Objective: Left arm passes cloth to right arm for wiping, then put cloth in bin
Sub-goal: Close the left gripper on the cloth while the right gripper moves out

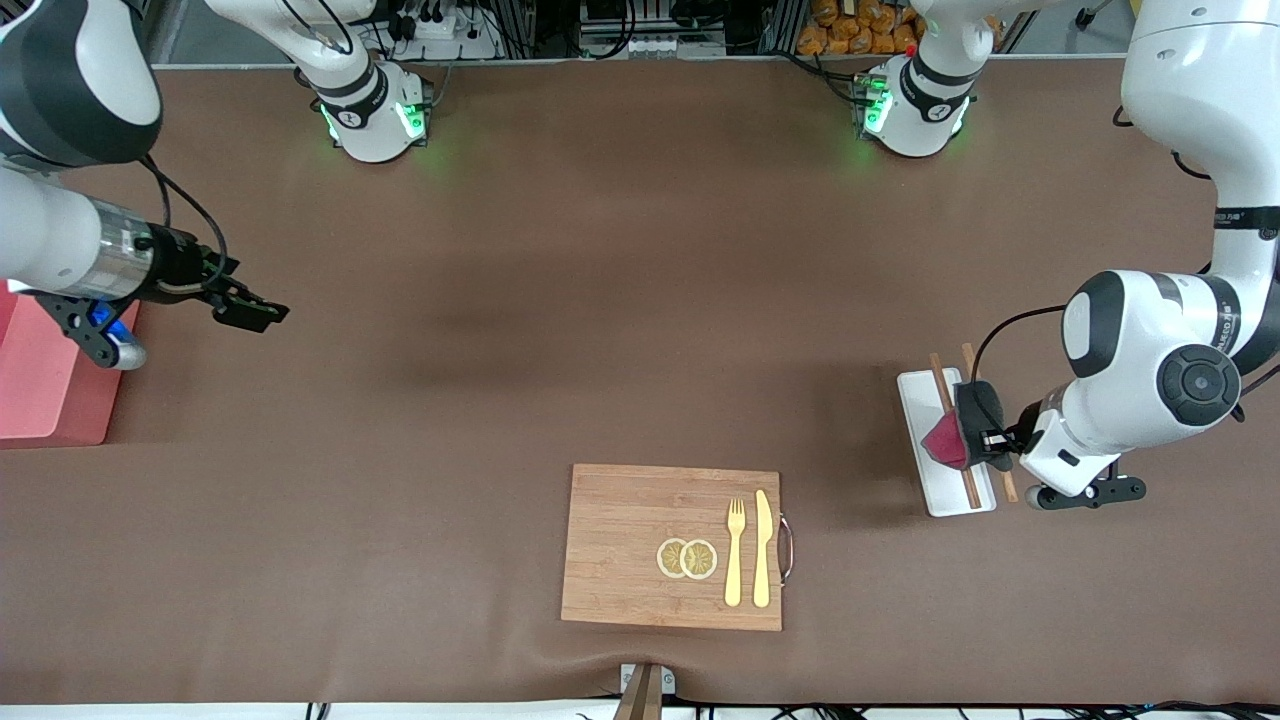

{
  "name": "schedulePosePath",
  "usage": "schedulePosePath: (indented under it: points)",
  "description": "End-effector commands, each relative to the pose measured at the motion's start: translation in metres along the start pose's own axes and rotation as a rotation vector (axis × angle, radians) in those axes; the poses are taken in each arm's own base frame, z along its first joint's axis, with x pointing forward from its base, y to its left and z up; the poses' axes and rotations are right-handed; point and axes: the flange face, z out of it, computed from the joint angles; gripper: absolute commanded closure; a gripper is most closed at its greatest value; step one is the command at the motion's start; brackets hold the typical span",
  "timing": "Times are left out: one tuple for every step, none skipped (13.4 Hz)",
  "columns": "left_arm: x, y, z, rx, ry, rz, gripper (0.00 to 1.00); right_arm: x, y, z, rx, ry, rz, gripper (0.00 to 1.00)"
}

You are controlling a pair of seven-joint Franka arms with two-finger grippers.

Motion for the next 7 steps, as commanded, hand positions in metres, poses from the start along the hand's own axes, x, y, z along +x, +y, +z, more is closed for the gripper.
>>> schedulePosePath:
  points:
    - [0.002,0.007,-0.006,0.008,0.018,0.013,1.0,-0.017,-0.024,0.005,-0.006,-0.025,0.074,0.0]
    - [0.002,0.009,-0.006,0.007,0.018,0.014,1.0,-0.02,-0.029,0.004,0.005,-0.035,0.097,0.0]
    - [0.002,0.008,-0.008,0.006,0.02,0.012,1.0,-0.024,-0.036,0.008,0.009,-0.056,0.127,0.0]
    - [0.002,0.009,-0.009,0.006,0.021,0.013,1.0,-0.028,-0.044,0.009,0.019,-0.072,0.164,0.0]
    - [0.001,0.012,-0.013,0.0,0.026,0.013,1.0,-0.032,-0.052,0.013,0.018,-0.09,0.202,0.0]
    - [0.0,0.017,-0.014,-0.03,0.021,0.004,1.0,-0.036,-0.056,0.015,0.017,-0.095,0.227,0.0]
    - [-0.001,0.019,-0.016,-0.055,0.017,-0.01,1.0,-0.041,-0.063,0.018,0.012,-0.099,0.236,0.0]
